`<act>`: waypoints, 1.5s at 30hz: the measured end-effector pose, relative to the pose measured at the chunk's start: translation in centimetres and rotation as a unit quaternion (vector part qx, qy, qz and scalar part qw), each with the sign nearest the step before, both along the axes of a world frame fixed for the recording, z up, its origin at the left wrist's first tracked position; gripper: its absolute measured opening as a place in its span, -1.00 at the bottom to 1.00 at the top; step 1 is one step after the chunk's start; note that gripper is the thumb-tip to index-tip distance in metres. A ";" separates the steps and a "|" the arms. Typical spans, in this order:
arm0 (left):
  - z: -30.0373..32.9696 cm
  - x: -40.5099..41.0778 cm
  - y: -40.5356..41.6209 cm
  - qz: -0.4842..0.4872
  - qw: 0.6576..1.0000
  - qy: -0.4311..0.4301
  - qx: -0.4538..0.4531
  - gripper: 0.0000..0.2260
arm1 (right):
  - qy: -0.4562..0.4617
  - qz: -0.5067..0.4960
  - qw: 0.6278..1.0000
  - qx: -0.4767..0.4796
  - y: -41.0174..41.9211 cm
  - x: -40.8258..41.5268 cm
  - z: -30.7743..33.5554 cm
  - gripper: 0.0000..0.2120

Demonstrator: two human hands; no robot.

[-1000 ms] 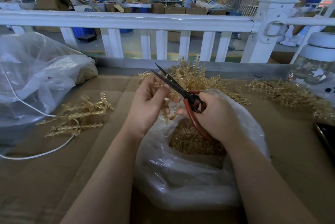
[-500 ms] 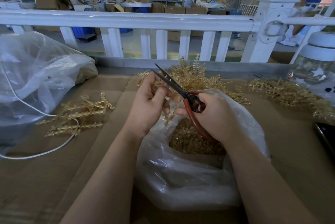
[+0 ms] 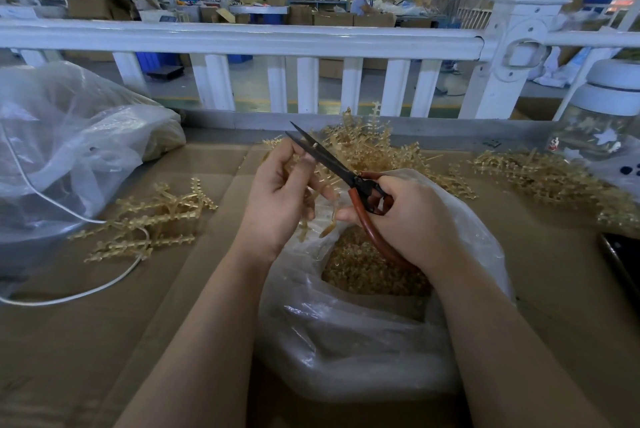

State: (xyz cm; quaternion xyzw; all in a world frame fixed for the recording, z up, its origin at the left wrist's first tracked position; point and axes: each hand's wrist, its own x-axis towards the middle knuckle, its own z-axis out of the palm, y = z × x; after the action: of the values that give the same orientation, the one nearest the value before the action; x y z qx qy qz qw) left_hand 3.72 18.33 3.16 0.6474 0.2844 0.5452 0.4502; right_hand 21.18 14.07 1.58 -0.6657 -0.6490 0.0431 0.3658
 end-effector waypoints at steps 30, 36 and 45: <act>0.3 0.1 -0.1 0.038 0.999 0.019 -0.026 -0.88 | 0.008 0.026 1.000 0.008 -0.2 -0.1 0.0 -0.25; 0.0 -0.2 0.4 0.051 0.996 -0.017 -0.074 -0.90 | 0.134 0.025 0.990 0.027 0.1 0.0 -0.1 -0.23; 0.0 0.1 0.1 0.011 0.998 0.003 -0.066 -0.86 | 0.310 0.051 0.949 -0.022 0.4 0.1 0.4 -0.77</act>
State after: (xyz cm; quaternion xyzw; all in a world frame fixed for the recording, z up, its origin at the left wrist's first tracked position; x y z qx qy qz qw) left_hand 3.84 18.41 3.14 0.6147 0.3286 0.5280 0.4852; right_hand 21.25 14.43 1.95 -0.5938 -0.5354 0.2799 0.5314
